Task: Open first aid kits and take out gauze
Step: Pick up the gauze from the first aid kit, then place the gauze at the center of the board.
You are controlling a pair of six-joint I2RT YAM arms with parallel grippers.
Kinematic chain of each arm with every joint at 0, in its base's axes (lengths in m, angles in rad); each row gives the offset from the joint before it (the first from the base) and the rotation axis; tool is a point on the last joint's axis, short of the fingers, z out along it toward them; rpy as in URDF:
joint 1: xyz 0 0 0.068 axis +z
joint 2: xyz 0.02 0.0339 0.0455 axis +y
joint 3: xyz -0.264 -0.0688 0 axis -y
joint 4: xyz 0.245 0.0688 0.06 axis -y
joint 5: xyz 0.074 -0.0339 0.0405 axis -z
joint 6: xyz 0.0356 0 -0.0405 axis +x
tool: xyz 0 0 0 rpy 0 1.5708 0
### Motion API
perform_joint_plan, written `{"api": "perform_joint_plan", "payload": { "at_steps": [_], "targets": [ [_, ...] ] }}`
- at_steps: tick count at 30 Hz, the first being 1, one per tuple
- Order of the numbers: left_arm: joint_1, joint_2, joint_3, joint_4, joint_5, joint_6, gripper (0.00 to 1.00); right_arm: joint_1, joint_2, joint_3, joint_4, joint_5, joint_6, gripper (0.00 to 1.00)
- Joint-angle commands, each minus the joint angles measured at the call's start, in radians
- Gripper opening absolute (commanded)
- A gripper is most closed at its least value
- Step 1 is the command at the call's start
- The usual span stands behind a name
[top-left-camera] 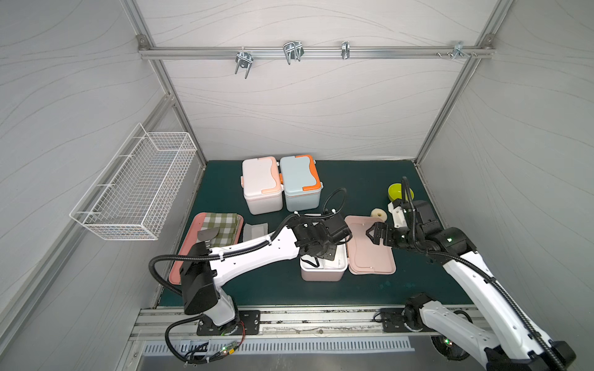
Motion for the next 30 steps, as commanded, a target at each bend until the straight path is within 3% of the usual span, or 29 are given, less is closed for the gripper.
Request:
{"api": "perform_joint_plan", "payload": {
  "at_steps": [1, 5, 9, 16, 21, 30],
  "targets": [
    [0.008, -0.120, -0.014, -0.009, -0.035, 0.001, 0.00, -0.004, -0.020, 0.045, 0.000, -0.104, -0.035, 0.99],
    [0.052, -0.275, -0.072, -0.018, -0.025, 0.009, 0.00, -0.003, -0.018, 0.068, 0.019, -0.233, -0.049, 0.99],
    [0.153, -0.420, -0.132, -0.057, 0.029, 0.025, 0.00, 0.031, 0.002, 0.094, 0.040, -0.309, -0.040, 0.99],
    [0.452, -0.582, -0.256, -0.161, 0.175, 0.107, 0.00, 0.227, 0.102, 0.165, 0.046, -0.191, -0.040, 0.99],
    [0.634, -0.578, -0.380, -0.159, 0.242, 0.149, 0.00, 0.278, 0.163, 0.173, 0.056, -0.152, -0.047, 0.99],
    [0.656, -0.454, -0.435, -0.176, 0.091, 0.129, 0.00, 0.279, 0.190, 0.161, 0.058, -0.159, -0.076, 0.99]
  ]
}}
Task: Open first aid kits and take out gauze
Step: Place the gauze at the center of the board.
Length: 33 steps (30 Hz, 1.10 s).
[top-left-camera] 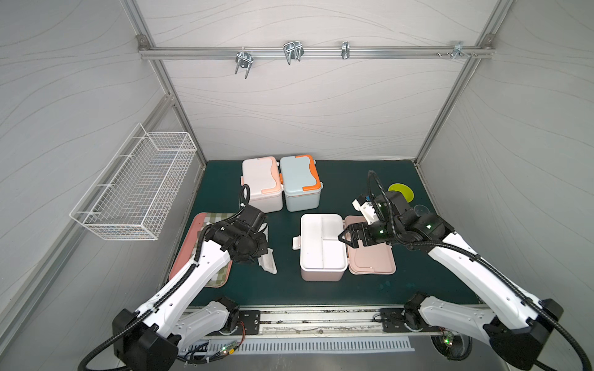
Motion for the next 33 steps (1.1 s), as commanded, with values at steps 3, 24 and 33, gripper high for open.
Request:
{"api": "perform_joint_plan", "payload": {
  "at_steps": [3, 24, 33],
  "targets": [
    [0.006, 0.089, 0.047, -0.068, -0.118, 0.000, 0.00, 0.007, 0.008, 0.005, 0.005, 0.006, -0.033, 0.99],
    [0.006, 0.286, 0.050, -0.046, -0.224, 0.003, 0.00, 0.005, -0.011, -0.004, -0.021, -0.012, -0.055, 0.99],
    [0.006, 0.347, 0.060, -0.058, -0.263, -0.001, 0.00, 0.005, 0.017, 0.024, -0.020, -0.041, -0.037, 0.99]
  ]
}}
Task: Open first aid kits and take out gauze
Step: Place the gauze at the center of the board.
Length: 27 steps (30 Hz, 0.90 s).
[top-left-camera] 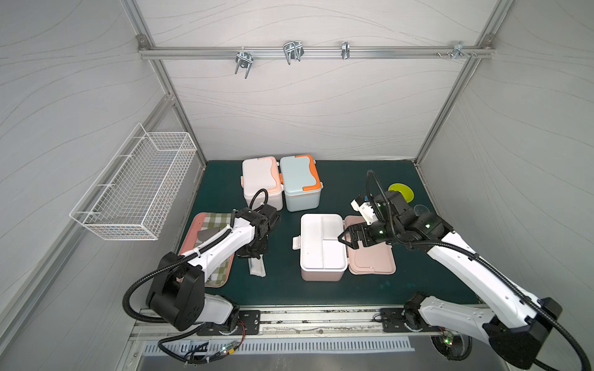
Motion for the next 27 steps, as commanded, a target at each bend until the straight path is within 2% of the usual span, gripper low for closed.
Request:
{"api": "perform_joint_plan", "payload": {
  "at_steps": [1, 11, 13, 14, 16, 22, 27],
  "targets": [
    [0.005, 0.012, 0.046, -0.019, -0.049, -0.003, 0.00, 0.005, 0.007, 0.024, -0.016, -0.031, 0.008, 0.99],
    [0.005, 0.064, 0.064, -0.036, -0.084, -0.005, 0.05, 0.006, -0.019, 0.000, -0.014, -0.035, 0.029, 0.99],
    [0.006, 0.058, 0.064, -0.039, -0.093, -0.009, 0.10, 0.006, -0.017, 0.001, -0.018, -0.040, 0.030, 0.99],
    [0.006, 0.054, 0.064, -0.037, -0.093, -0.009, 0.16, 0.007, -0.017, 0.001, -0.020, -0.043, 0.032, 0.99],
    [0.007, 0.050, 0.066, -0.041, -0.102, -0.012, 0.23, 0.006, -0.021, 0.000, -0.021, -0.045, 0.034, 0.99],
    [0.009, 0.044, 0.072, -0.044, -0.104, -0.010, 0.30, 0.006, -0.028, -0.004, -0.018, -0.048, 0.037, 0.99],
    [0.015, 0.028, 0.077, -0.043, -0.096, -0.005, 0.32, 0.006, -0.023, 0.002, -0.019, -0.058, 0.039, 0.99]
  ]
}}
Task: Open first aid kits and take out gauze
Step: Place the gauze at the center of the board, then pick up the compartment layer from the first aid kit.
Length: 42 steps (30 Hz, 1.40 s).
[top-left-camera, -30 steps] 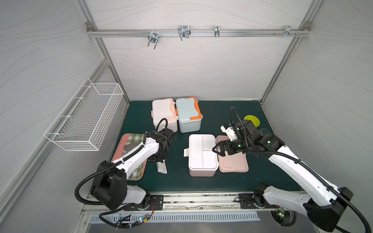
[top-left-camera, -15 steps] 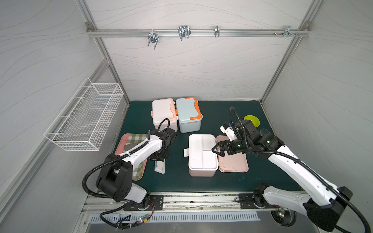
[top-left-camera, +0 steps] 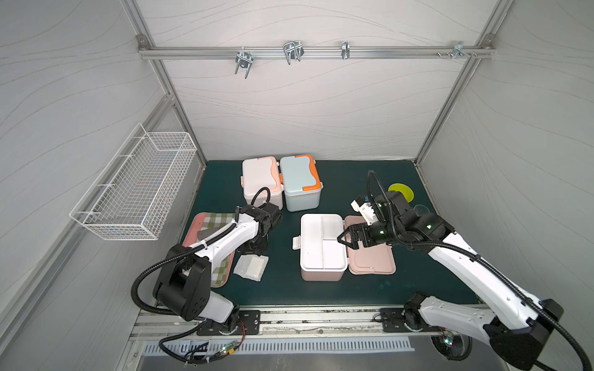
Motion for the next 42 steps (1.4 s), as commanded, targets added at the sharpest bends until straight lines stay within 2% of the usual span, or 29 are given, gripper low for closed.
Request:
{"api": "perform_joint_plan", "payload": {
  "at_steps": [1, 6, 11, 17, 27, 33, 42],
  "targets": [
    [0.010, -0.040, 0.043, -0.023, -0.013, -0.001, 0.32, 0.006, -0.011, 0.007, -0.023, -0.021, 0.000, 0.99],
    [0.023, -0.148, 0.079, -0.007, 0.062, 0.038, 0.53, 0.006, -0.020, 0.001, -0.007, -0.027, 0.008, 0.99],
    [0.023, -0.285, 0.110, 0.027, 0.188, 0.065, 0.72, 0.004, 0.022, 0.036, -0.010, -0.045, 0.025, 0.99],
    [0.024, -0.415, 0.113, 0.042, 0.216, 0.106, 0.98, 0.012, 0.087, 0.048, 0.064, -0.092, 0.085, 0.99],
    [0.056, -0.492, 0.013, 0.092, 0.229, 0.166, 0.99, 0.178, 0.277, 0.171, 0.049, 0.063, 0.127, 0.99],
    [0.085, -0.501, -0.002, 0.130, 0.323, 0.194, 0.99, 0.247, 0.361, 0.240, -0.017, 0.196, 0.132, 0.99],
    [0.140, -0.502, -0.026, 0.190, 0.512, 0.222, 0.99, 0.295, 0.419, 0.270, -0.077, 0.347, 0.135, 0.91]
  ]
}}
